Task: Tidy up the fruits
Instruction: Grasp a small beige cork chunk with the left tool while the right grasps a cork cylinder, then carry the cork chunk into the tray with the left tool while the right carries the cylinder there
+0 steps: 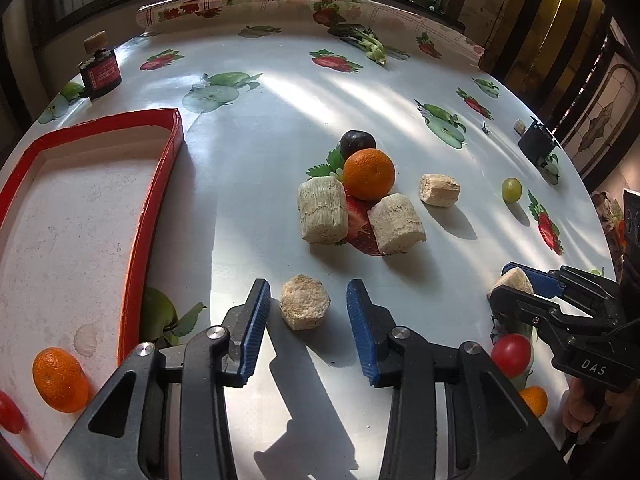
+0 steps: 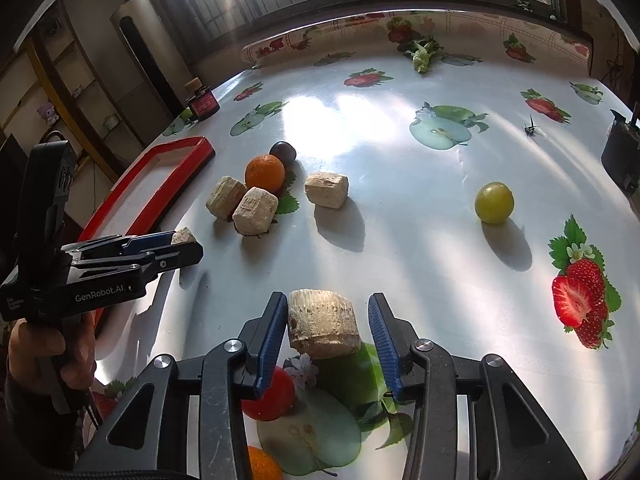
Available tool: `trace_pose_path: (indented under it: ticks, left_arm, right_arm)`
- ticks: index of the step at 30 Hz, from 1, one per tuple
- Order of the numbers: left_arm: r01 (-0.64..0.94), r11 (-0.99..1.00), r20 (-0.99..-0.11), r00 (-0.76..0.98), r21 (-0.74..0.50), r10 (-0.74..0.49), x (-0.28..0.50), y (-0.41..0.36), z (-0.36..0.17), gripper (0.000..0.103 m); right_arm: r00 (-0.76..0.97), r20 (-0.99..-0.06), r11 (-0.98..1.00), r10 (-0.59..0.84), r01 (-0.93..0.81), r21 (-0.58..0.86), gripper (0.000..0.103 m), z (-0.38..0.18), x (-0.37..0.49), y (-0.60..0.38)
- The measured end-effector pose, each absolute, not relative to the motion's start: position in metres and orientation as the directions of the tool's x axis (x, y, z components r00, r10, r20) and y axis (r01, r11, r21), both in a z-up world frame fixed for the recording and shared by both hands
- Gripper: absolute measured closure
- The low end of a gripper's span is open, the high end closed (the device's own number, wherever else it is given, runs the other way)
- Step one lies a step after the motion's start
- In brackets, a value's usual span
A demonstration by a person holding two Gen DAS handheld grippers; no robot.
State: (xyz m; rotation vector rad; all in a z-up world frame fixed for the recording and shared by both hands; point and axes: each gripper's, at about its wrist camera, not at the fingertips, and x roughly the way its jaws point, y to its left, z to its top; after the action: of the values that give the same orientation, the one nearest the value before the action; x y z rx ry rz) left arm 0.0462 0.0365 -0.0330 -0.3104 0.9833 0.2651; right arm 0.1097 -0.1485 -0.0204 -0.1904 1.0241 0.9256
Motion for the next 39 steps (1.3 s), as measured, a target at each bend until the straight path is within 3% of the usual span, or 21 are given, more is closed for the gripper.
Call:
trace_pose_path:
  ticks: [1,14,39]
  left_arm:
    - [-0.353,0.925,-0.845,0.530,-0.138,0.076,0.047,0.037,-0.033,0.081]
    - [-0.336,0.922,-0.813,0.581,-0.193,0.042,0.018,0.036,-0.014,0.081]
    - [-0.504,0.854,-0.757,0.607,-0.130,0.243,-0.074,0.087,0.025,0.081]
  right_arm:
    - [0.185,-0.801,0.619,0.569,-0.737,0.270,0.065,-0.023,0.109,-0.147]
    - [0.243,-0.770,0.619,0.590,-0.748,0.239,0.067,0.002,0.099,-0.149]
    - [0.184,-0.697,0.443,0.693,-0.871,0.211,0.067,0.053,0.033,-0.074]
